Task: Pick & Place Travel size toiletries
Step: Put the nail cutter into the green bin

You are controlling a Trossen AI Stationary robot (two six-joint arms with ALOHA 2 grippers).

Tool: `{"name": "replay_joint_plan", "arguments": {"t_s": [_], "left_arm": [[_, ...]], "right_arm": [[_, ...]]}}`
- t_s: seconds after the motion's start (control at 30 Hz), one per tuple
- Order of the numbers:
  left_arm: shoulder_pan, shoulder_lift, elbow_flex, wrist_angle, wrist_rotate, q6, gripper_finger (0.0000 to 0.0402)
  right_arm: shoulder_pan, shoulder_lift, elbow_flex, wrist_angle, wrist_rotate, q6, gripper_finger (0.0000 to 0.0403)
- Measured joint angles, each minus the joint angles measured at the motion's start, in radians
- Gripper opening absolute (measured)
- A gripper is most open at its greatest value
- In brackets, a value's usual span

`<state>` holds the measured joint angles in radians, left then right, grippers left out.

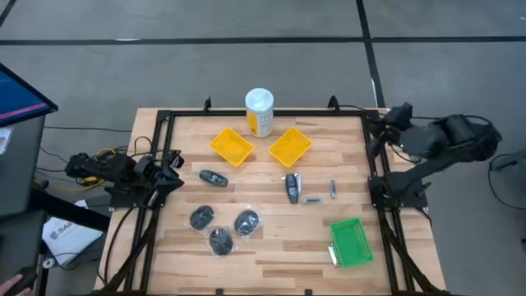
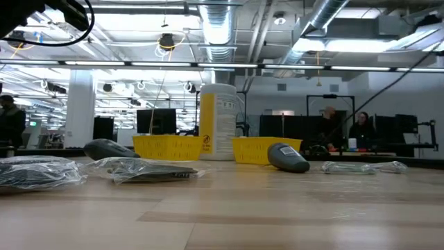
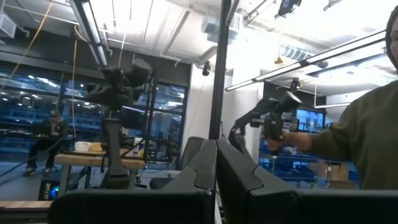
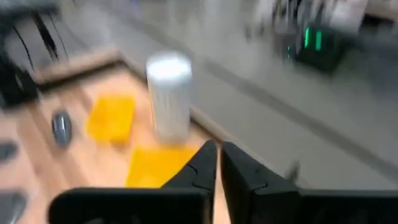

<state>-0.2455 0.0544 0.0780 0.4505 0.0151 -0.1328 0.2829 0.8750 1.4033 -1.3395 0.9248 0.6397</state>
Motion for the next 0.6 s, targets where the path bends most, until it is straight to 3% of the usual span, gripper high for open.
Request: {"name": "replay_joint_plan", "arguments": {"t_s": [0.13,0.27,0.4,0.6], "left_arm": [[0.000,0.000,0.000,0.000,0.000,0.006,0.0002],[0.000,0.000,0.000,0.002,-0.001,0.029,0.0002],[0.000,0.000,0.000,0.002,-0.008,0.030,0.0002],[0.000,0.000,0.000,0.002,-0.008,0.031,0.0002]], "right_arm": [[-0.095,0.143,0.066,-0.240,-0.214,0.246,0.0083],[-0.187,0.220,0.008,-0.175,-0.420,0.327,0.0163],[-0.242,0.297,-0.071,-0.233,-0.523,0.462,0.0237],[-0.300,0.355,-0.273,-0.092,-0.680,0.517,0.0284]]}}
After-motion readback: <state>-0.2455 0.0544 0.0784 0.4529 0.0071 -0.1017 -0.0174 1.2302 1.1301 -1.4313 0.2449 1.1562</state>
